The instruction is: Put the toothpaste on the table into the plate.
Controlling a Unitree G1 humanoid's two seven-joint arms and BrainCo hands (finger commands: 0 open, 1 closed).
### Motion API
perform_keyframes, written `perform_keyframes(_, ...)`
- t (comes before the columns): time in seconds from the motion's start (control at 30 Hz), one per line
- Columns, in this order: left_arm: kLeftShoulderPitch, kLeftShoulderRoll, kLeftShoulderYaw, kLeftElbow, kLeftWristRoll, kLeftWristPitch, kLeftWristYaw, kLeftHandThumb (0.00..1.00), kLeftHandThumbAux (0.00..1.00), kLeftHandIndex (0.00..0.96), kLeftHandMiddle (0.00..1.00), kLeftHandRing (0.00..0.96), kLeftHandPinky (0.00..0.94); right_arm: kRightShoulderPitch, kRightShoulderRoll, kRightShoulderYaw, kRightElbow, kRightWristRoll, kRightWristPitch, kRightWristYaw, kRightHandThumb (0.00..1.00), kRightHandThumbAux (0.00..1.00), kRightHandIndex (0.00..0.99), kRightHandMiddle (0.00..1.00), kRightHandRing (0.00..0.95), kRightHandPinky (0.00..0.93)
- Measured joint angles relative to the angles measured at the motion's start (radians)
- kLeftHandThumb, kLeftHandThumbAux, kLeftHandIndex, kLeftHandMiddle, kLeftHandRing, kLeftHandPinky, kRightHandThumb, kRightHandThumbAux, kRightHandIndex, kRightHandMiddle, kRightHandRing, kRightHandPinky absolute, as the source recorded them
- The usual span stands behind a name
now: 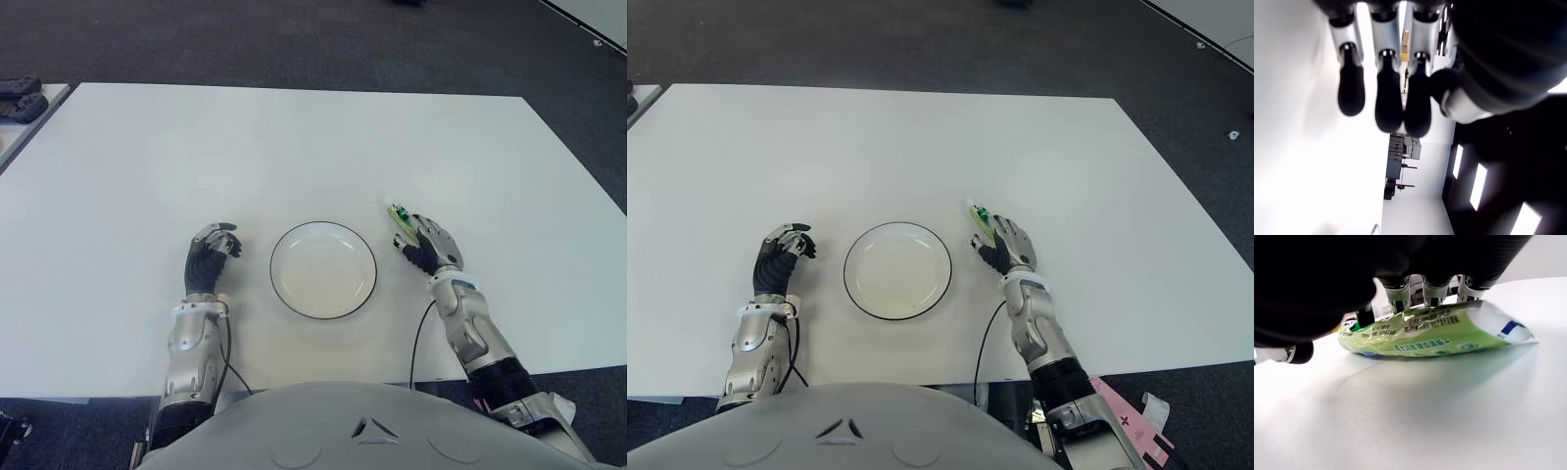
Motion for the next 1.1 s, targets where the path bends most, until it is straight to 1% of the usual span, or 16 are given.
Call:
perform_keyframes(0.17, 0.002, 0.000, 0.001, -0.001, 0.000, 0.000, 0.000, 0.704, 0.719, 0.434, 0.614, 0.614, 0.588, -0.010, 0.016, -0.010, 0.078, 0.013, -0.055, -0.105, 0.535, 0.193, 0.000, 0.000, 0.000, 0.000)
perform_keyframes(0.27, 0.003, 0.000, 0.001, -0.001, 0.001, 0.000, 0.000, 0.704, 0.719, 0.433, 0.611, 0.611, 0.583, -0.019, 0.021, -0.016, 0.116, 0.016, -0.077, -0.154, 0.536, 0.202, 0.000, 0.000, 0.000, 0.000)
perform_keyframes(0.5, 0.003, -0.001, 0.002, -0.003, 0.001, -0.001, 0.000, 0.704, 0.719, 0.433, 0.607, 0.608, 0.581, -0.047, 0.026, -0.046, 0.166, 0.035, -0.098, -0.239, 0.565, 0.253, 0.000, 0.000, 0.000, 0.000)
perform_keyframes(0.7, 0.003, -0.001, 0.004, -0.003, 0.001, -0.001, 0.000, 0.704, 0.719, 0.433, 0.610, 0.610, 0.585, -0.062, 0.032, -0.068, 0.210, 0.052, -0.146, -0.321, 0.604, 0.287, 0.000, 0.000, 0.000, 0.000)
perform_keyframes(0.77, 0.004, 0.000, 0.004, -0.003, 0.001, -0.001, 0.000, 0.704, 0.719, 0.433, 0.611, 0.610, 0.586, -0.071, 0.035, -0.070, 0.230, 0.055, -0.166, -0.352, 0.632, 0.304, 0.000, 0.000, 0.000, 0.000)
perform_keyframes(0.9, 0.004, 0.000, 0.005, -0.003, 0.001, 0.001, 0.000, 0.704, 0.719, 0.433, 0.614, 0.612, 0.588, -0.088, 0.037, -0.074, 0.270, 0.054, -0.203, -0.420, 0.652, 0.317, 0.000, 0.000, 0.000, 0.000)
perform_keyframes(1.1, 0.004, 0.001, 0.005, -0.006, 0.001, 0.005, 0.000, 0.704, 0.719, 0.433, 0.615, 0.610, 0.582, -0.124, 0.054, -0.067, 0.342, 0.049, -0.248, -0.536, 0.647, 0.327, 0.000, 0.000, 0.000, 0.000)
